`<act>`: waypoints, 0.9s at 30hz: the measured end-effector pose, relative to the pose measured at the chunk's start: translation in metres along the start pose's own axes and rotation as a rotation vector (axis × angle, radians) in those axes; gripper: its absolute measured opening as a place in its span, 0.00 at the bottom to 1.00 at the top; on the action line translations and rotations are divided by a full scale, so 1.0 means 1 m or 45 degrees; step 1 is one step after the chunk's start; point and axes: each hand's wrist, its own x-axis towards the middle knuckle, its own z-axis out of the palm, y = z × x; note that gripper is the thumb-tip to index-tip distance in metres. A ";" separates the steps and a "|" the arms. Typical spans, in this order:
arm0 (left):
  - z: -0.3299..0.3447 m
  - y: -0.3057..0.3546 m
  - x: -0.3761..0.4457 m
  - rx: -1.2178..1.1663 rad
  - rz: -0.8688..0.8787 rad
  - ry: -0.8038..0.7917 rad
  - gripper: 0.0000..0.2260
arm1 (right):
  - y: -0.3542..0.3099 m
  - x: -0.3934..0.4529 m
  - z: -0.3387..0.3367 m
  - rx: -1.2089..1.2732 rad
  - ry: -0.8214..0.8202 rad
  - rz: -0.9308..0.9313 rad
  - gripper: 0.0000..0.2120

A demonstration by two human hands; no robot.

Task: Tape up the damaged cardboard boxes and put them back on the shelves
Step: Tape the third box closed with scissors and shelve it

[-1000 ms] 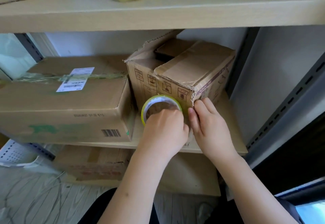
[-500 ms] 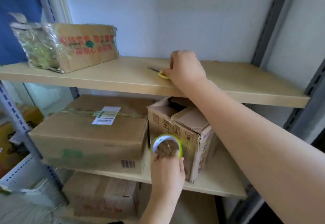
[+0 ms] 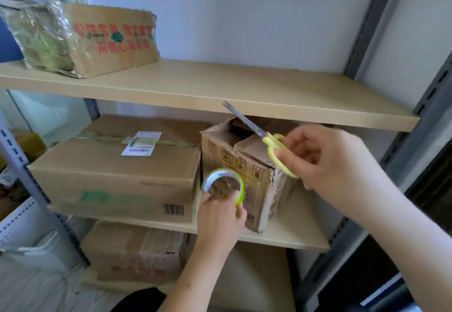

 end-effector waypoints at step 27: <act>-0.041 0.004 0.065 0.436 0.271 -0.428 0.20 | 0.152 -0.051 0.207 1.322 -0.355 0.495 0.13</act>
